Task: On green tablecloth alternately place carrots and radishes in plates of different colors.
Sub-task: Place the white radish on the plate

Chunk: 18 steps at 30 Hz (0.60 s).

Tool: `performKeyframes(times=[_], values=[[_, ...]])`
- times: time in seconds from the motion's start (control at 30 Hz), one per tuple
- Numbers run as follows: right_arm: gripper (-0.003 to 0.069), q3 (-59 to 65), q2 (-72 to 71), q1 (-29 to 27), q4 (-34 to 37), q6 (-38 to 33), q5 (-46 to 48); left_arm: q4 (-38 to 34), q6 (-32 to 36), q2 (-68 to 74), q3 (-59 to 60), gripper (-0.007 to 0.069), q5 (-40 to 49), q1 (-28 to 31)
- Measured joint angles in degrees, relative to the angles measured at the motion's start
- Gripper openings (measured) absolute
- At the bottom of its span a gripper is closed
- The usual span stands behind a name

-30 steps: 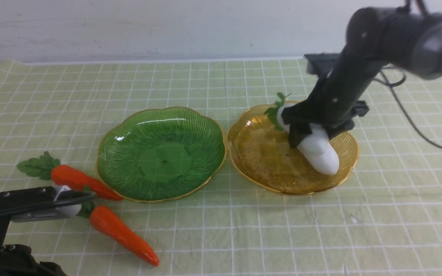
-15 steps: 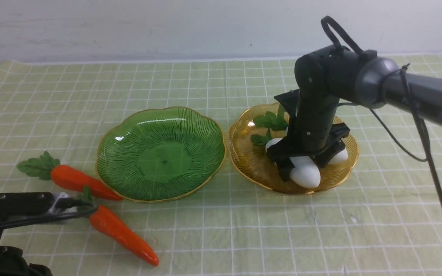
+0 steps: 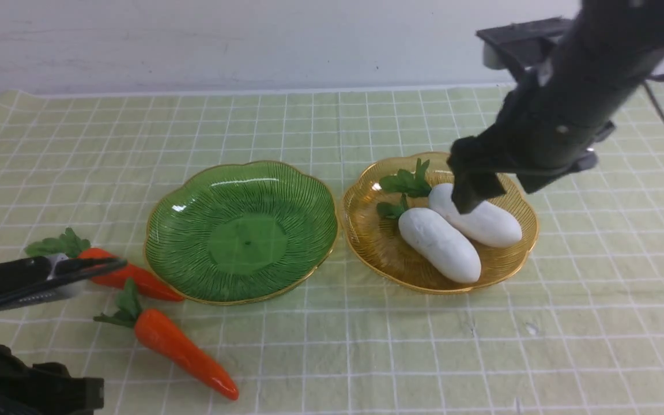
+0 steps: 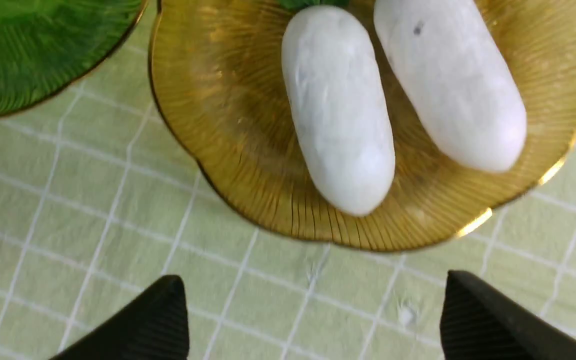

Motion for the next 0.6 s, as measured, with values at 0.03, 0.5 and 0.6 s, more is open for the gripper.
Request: performKeyframes(times=[0.03, 0.5, 0.6], values=[[0.0602, 1.52, -2.35, 0.00, 0.00, -0.01, 0.24, 0.17, -1.13, 0.00, 0.00, 0.0269, -1.12, 0.00], [0.0551, 28.78, -25.05, 0.00, -5.69, -2.64, 0.98, -5.21, -18.31, 14.65, 0.00, 0.0489, -17.50, 0.00], [0.0551, 29.20, -25.26, 0.00, -5.95, -2.80, 0.96, -9.40, -18.21, 18.50, 0.00, 0.0489, -21.82, 0.00]])
